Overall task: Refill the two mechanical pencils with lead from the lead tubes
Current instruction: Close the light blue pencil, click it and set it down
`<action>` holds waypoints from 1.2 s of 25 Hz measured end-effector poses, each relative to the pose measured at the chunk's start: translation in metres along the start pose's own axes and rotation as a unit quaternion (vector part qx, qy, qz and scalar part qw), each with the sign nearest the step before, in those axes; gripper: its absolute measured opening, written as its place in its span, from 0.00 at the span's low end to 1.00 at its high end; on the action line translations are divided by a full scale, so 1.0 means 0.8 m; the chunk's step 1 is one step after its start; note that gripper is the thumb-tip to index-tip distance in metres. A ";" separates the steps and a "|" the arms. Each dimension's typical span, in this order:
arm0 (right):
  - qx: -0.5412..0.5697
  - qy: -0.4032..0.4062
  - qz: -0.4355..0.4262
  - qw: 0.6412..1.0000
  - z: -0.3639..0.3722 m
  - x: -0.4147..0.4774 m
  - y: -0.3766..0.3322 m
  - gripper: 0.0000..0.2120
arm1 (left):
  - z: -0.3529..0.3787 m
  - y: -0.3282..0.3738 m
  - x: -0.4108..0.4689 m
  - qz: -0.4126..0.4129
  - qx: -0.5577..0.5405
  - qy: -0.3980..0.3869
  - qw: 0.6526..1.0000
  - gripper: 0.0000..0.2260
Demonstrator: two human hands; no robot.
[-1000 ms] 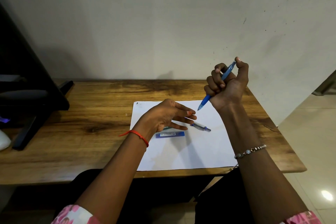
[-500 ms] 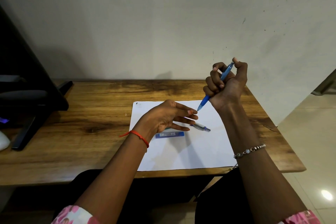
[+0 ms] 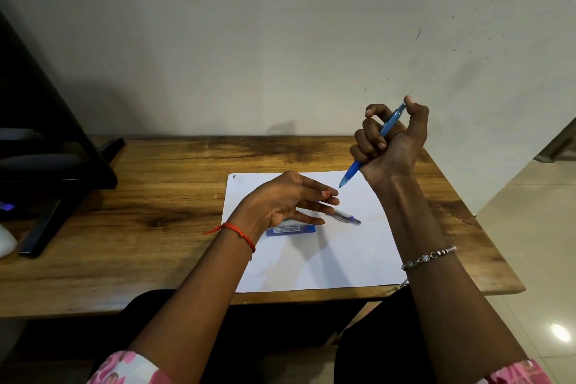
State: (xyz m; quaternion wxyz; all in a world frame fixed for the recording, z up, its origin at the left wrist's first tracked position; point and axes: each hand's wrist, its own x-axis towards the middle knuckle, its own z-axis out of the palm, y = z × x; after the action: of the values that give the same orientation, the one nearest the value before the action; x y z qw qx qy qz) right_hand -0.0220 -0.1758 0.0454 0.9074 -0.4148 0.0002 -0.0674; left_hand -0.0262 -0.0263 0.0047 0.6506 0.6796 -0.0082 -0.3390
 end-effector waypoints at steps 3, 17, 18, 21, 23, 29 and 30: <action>-0.002 -0.001 0.003 1.000 -0.001 0.000 0.000 0.25 | 0.000 0.000 0.000 -0.002 0.002 0.001 1.000 0.08; -0.010 0.000 0.008 1.000 0.000 0.001 0.000 0.26 | 0.000 0.001 0.000 -0.004 -0.001 0.001 1.000 0.07; -0.011 -0.001 0.010 1.000 0.000 0.001 -0.001 0.26 | 0.000 0.001 0.000 -0.003 -0.002 0.001 1.000 0.08; -0.013 -0.006 0.012 1.000 0.001 0.001 -0.002 0.26 | 0.000 0.001 0.000 -0.002 -0.008 -0.001 1.000 0.07; -0.016 -0.003 0.012 1.000 0.002 0.001 -0.001 0.26 | 0.000 0.001 0.000 -0.002 -0.008 0.000 1.000 0.07; -0.008 0.006 0.011 1.000 0.000 0.001 0.000 0.26 | 0.001 0.001 0.000 -0.005 0.000 -0.001 1.000 0.06; -0.009 0.006 0.011 1.000 0.000 0.001 0.000 0.26 | 0.001 0.000 0.000 -0.006 0.002 -0.001 1.000 0.06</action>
State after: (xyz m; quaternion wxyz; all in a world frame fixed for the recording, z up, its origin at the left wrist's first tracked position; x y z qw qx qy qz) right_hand -0.0214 -0.1762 0.0455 0.9045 -0.4221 0.0106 -0.0595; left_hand -0.0266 -0.0274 0.0050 0.6475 0.6804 -0.0056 -0.3432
